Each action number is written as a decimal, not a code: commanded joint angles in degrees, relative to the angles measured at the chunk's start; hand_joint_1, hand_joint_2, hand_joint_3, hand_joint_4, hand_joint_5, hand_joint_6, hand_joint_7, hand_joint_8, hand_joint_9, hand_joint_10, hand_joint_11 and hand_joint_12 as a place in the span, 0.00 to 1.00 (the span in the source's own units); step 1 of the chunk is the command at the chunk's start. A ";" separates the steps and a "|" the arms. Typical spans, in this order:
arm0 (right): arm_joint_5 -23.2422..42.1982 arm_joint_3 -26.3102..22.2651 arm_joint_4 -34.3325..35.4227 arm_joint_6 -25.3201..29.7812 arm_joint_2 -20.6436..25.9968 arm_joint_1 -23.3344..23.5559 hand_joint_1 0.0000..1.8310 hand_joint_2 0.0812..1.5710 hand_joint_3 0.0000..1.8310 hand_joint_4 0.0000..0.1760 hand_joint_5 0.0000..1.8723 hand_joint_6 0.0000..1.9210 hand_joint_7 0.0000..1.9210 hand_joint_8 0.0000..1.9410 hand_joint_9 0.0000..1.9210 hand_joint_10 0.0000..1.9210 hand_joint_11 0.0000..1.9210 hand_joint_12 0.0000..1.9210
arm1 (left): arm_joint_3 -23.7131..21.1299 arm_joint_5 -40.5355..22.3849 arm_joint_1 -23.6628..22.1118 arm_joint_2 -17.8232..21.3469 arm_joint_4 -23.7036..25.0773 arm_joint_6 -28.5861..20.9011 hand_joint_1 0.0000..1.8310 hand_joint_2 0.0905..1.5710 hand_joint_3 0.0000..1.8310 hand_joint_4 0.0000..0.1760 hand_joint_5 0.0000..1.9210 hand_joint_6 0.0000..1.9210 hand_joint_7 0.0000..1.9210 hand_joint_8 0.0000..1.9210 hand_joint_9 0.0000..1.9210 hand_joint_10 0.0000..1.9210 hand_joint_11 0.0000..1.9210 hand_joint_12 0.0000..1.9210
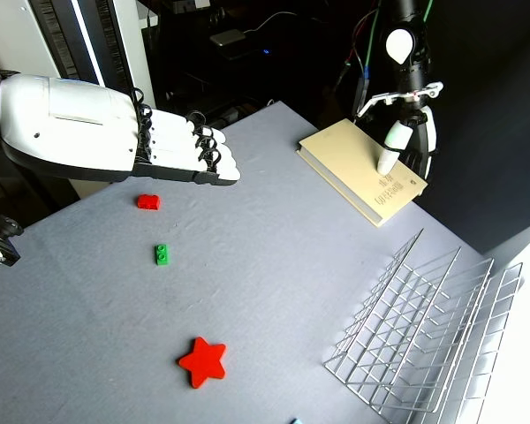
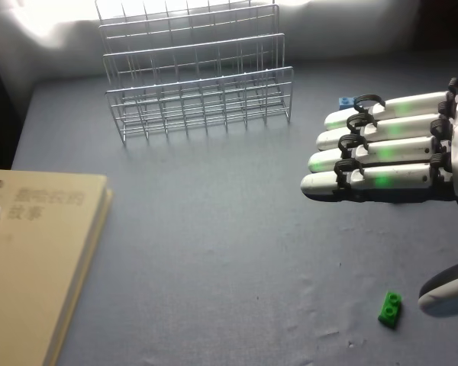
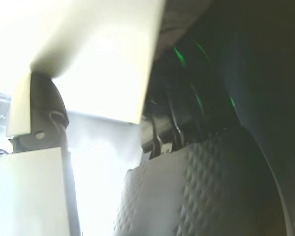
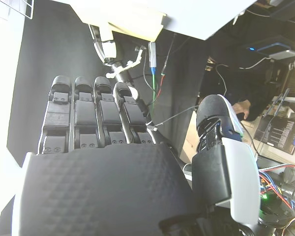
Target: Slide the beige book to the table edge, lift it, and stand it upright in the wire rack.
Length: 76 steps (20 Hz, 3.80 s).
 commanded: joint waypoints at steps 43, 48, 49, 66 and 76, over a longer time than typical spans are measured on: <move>-3.45 -0.49 3.28 -1.65 -0.15 -0.35 0.00 0.73 0.00 0.00 0.00 0.00 0.00 0.00 0.00 0.00 0.00 0.00 | 3.27 2.47 -10.21 2.03 9.37 0.13 0.53 0.68 0.00 0.00 0.24 0.21 0.34 0.13 0.31 0.29 0.15 0.61; -2.48 -0.83 3.28 -3.18 -0.12 -0.61 0.00 0.73 0.00 0.00 0.00 0.00 0.00 0.00 0.00 0.00 0.00 0.00 | 3.14 2.34 -10.75 3.08 11.94 0.13 0.37 0.58 0.00 0.00 0.12 0.00 0.18 0.00 0.20 0.00 0.01 0.50; -2.45 -0.85 3.28 -3.43 -0.12 -0.62 0.00 0.73 0.00 0.00 0.00 0.00 0.00 0.00 0.00 0.00 0.00 0.00 | 3.15 2.34 -10.74 3.27 12.58 0.13 0.35 0.57 0.00 0.00 0.10 0.00 0.15 0.00 0.17 0.00 0.00 0.47; 11.29 -0.32 23.94 -31.85 -0.51 -8.15 0.00 0.73 0.00 0.00 0.00 0.00 0.00 0.00 0.00 0.00 0.00 0.00 | -0.46 -6.65 -6.11 6.04 19.34 0.13 0.21 0.45 0.00 0.00 0.00 0.00 0.00 0.00 0.00 0.00 0.01 0.00; 11.60 -0.54 24.65 -31.48 -0.52 -8.12 0.00 0.73 0.00 0.00 0.00 0.00 0.00 0.00 0.00 0.00 0.00 0.00 | -2.95 -7.13 0.68 6.84 17.03 0.13 0.23 0.46 0.00 0.00 0.00 0.00 0.00 0.00 0.00 0.00 0.00 0.01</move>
